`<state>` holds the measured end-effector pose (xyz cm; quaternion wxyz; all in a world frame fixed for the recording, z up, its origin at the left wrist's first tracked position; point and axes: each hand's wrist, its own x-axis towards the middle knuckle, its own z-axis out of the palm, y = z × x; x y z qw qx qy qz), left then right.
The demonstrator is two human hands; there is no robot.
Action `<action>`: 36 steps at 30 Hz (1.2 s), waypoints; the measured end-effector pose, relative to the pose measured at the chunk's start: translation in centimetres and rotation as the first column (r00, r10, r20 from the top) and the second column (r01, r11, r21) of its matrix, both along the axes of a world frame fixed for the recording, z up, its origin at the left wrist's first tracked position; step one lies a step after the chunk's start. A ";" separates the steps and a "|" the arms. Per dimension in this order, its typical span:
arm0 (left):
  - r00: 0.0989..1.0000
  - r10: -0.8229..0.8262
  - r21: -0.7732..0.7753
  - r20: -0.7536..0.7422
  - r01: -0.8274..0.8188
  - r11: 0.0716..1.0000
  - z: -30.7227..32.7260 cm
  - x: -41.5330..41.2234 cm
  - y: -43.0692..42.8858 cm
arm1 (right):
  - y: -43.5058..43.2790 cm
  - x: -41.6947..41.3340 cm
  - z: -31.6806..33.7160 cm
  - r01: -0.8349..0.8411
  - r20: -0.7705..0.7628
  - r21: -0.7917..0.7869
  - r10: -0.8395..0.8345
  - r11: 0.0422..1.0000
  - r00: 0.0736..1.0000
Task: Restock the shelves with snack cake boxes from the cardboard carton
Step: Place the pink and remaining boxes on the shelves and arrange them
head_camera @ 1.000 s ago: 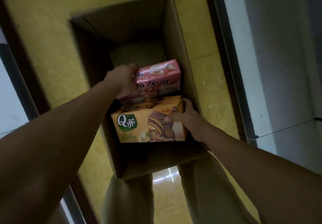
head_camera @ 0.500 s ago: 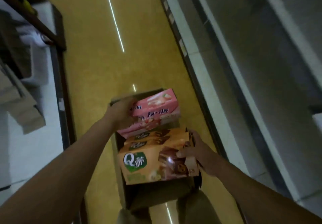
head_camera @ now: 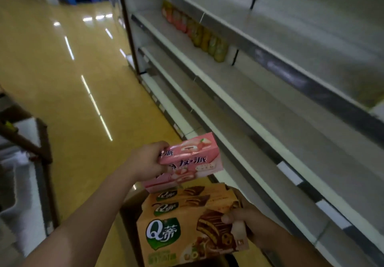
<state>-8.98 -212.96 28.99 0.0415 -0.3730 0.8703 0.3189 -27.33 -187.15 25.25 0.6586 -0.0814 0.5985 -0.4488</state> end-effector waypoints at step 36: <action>0.688 -0.661 -0.254 -0.299 0.610 0.750 35.5 -13.6 25.3 | 32.4 2.1 26.0 0.319 -0.204 -0.568 -0.506 0.758 0.838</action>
